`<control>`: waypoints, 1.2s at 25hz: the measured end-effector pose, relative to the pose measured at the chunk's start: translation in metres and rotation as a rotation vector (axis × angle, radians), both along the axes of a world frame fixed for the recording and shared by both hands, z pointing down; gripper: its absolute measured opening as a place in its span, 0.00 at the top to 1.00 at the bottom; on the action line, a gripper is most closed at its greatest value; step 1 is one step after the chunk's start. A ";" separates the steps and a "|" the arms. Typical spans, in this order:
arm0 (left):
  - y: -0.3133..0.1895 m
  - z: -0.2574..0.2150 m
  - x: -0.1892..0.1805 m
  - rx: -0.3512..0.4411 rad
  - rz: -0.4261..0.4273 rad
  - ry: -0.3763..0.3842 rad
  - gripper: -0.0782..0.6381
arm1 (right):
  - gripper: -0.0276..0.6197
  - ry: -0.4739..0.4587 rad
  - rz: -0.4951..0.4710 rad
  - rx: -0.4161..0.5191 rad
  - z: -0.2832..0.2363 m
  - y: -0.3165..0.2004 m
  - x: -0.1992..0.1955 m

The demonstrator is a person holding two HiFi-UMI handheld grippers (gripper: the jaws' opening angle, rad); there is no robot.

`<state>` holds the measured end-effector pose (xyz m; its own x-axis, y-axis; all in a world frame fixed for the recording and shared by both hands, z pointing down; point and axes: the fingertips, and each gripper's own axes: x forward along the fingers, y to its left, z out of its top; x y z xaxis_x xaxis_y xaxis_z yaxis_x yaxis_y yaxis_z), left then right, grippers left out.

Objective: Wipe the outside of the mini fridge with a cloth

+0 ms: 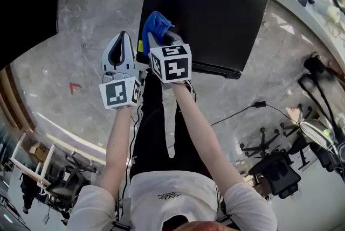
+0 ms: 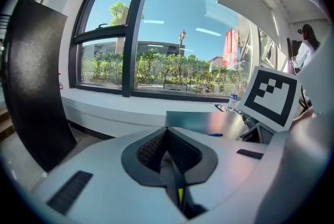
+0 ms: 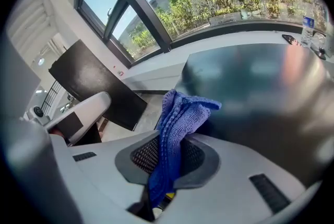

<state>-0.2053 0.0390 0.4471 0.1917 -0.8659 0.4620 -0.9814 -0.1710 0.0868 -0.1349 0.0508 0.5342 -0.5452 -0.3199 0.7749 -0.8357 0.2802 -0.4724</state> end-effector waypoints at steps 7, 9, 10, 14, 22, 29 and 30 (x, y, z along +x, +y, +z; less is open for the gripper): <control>0.000 0.002 0.047 -0.010 0.091 0.029 0.88 | 0.83 0.055 0.093 -0.004 0.002 0.009 0.069; 0.002 0.003 0.061 -0.014 0.131 0.030 0.88 | 0.83 0.084 0.119 -0.003 0.003 0.013 0.098; 0.003 0.004 0.067 -0.016 0.151 0.029 0.88 | 0.83 0.105 0.129 0.000 0.003 0.015 0.113; 0.007 0.002 0.083 -0.022 0.197 0.021 0.88 | 0.83 0.175 0.170 0.004 0.005 0.025 0.179; 0.008 0.008 0.093 -0.030 0.190 -0.005 0.88 | 0.83 0.342 0.247 0.004 0.005 0.042 0.305; 0.008 0.010 0.090 -0.033 0.162 -0.010 0.88 | 0.83 0.428 0.282 0.004 0.006 0.051 0.359; 0.008 0.010 0.088 -0.031 0.153 -0.014 0.88 | 0.83 0.436 0.294 0.003 0.006 0.053 0.365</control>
<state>-0.1175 0.0466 0.4574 0.3142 -0.8123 0.4913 -0.9451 -0.3166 0.0810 0.2303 0.1038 0.5400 -0.0592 -0.4129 0.9088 -0.9980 0.0051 -0.0627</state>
